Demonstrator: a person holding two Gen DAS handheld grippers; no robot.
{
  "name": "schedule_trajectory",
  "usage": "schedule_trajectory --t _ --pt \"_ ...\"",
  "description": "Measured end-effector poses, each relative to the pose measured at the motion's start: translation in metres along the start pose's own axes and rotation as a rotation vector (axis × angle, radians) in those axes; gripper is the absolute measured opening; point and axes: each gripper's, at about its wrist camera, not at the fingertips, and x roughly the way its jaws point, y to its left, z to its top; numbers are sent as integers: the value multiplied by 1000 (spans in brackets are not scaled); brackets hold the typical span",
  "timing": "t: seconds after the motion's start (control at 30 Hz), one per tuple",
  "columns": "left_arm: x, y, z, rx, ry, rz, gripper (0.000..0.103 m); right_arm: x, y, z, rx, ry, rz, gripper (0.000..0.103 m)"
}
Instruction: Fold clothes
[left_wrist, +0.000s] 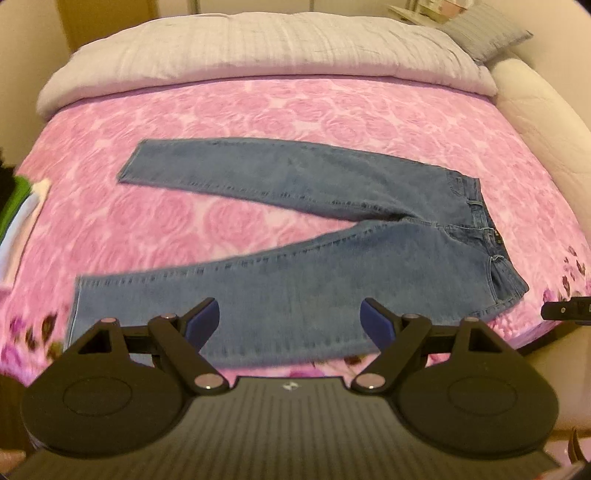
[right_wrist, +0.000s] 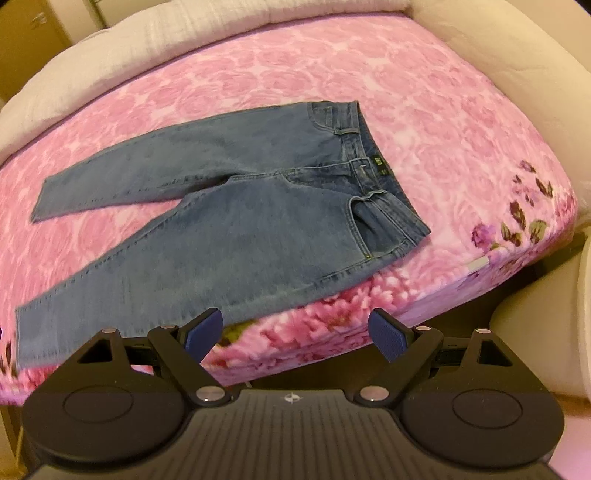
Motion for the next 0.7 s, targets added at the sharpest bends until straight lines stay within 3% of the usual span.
schedule_trajectory --t 0.43,0.7 --pt "72 21 59 91 76 -68 81 40 37 43 96 32 -40 88" --pt "101 3 84 91 93 -88 81 59 36 77 85 43 -29 88"
